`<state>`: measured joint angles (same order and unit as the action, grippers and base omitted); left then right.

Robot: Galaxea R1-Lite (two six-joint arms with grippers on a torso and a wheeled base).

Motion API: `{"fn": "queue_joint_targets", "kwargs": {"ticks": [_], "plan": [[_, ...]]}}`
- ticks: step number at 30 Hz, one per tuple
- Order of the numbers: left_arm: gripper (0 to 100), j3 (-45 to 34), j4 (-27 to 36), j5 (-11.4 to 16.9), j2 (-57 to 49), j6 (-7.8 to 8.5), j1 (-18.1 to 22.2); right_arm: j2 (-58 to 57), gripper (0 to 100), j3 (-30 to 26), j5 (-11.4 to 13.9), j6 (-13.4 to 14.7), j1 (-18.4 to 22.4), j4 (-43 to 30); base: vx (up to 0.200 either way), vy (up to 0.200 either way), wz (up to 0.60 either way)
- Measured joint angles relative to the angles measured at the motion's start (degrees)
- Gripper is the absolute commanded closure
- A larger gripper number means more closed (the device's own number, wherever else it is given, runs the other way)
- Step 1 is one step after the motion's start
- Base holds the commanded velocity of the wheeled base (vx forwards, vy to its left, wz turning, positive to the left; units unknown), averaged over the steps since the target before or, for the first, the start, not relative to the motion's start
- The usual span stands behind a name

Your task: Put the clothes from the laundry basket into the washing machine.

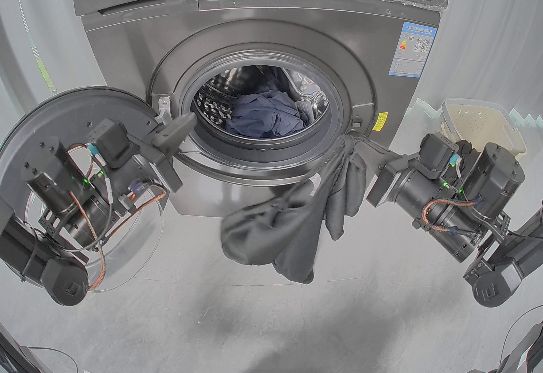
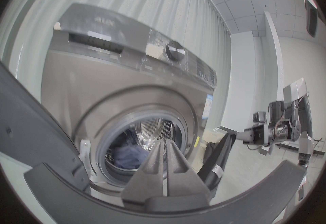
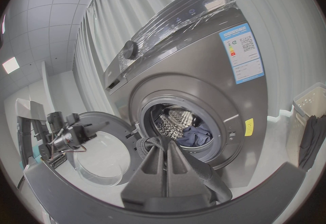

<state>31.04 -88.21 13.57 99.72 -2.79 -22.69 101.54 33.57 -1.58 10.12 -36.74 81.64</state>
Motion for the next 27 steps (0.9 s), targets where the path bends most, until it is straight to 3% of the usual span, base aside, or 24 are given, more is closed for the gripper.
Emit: {"fn": "queue_joint_targets", "kwargs": {"ticks": [12, 13, 18, 23, 27], "plan": [[100, -6.2, 0.2, 0.0, -0.4, 0.34, -2.8, -0.1, 100, 1.5, -0.1, 0.2, -0.4, 0.0, 0.0, 0.0, 0.0], [0, -6.8, 0.2, 0.0, 0.8, 0.5, -3.1, -0.2, 100, 1.5, -0.1, 0.2, -0.6, 0.0, 0.0, 0.0, 0.0], [0, -7.6, -0.2, 1.2, 8.1, 1.1, -3.8, -0.8, 100, 1.6, 0.1, 0.1, -1.0, 0.1, 0.0, 0.0, 0.0], [0, -5.0, -0.3, 6.7, 15.4, 1.46, -4.0, -1.3, 100, 1.6, 0.4, 0.1, -1.0, 0.1, 0.0, 0.0, 0.0], [0, -3.4, -0.3, 7.7, 19.1, 2.01, -4.3, -1.5, 100, 1.7, 0.5, 0.1, -1.2, 0.1, 0.0, 0.0, 0.0]]}}
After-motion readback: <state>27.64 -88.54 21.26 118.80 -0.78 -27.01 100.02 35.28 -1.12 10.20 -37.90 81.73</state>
